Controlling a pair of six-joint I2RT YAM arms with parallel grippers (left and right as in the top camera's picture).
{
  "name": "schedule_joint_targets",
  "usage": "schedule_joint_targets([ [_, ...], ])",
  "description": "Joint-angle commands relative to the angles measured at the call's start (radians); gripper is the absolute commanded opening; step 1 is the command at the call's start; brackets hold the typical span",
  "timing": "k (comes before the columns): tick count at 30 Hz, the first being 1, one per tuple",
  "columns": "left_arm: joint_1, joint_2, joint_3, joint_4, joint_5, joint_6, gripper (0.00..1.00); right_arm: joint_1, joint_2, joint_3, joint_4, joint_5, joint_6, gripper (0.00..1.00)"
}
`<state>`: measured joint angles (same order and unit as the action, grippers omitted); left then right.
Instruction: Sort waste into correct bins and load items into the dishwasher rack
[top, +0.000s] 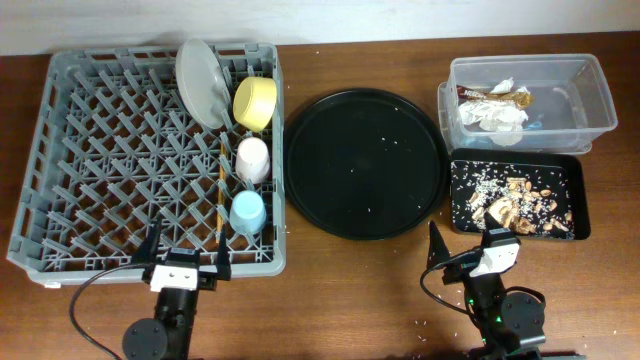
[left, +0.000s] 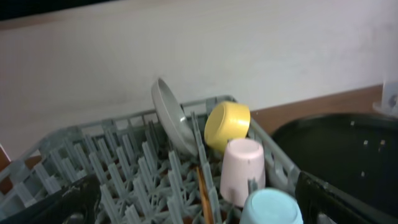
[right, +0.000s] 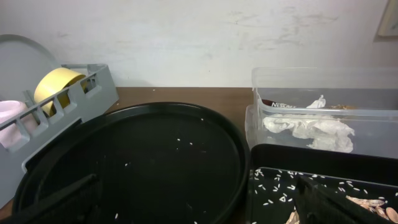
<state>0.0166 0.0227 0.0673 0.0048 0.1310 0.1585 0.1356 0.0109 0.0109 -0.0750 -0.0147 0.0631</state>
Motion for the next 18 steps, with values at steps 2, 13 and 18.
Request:
schedule_joint_targets([
  [2,0.006,-0.018,-0.06,0.006,0.013,0.061,0.99,0.009,-0.008,-0.005,-0.005,0.012,-0.004,0.98],
  [13,0.006,-0.018,-0.059,-0.073,0.011,0.075,0.99,0.009,-0.008,-0.005,-0.005,0.012,-0.004,0.98],
  [18,0.006,-0.017,-0.059,-0.073,0.011,0.075,0.99,0.009,-0.008,-0.005,-0.005,0.012,-0.004,0.99],
])
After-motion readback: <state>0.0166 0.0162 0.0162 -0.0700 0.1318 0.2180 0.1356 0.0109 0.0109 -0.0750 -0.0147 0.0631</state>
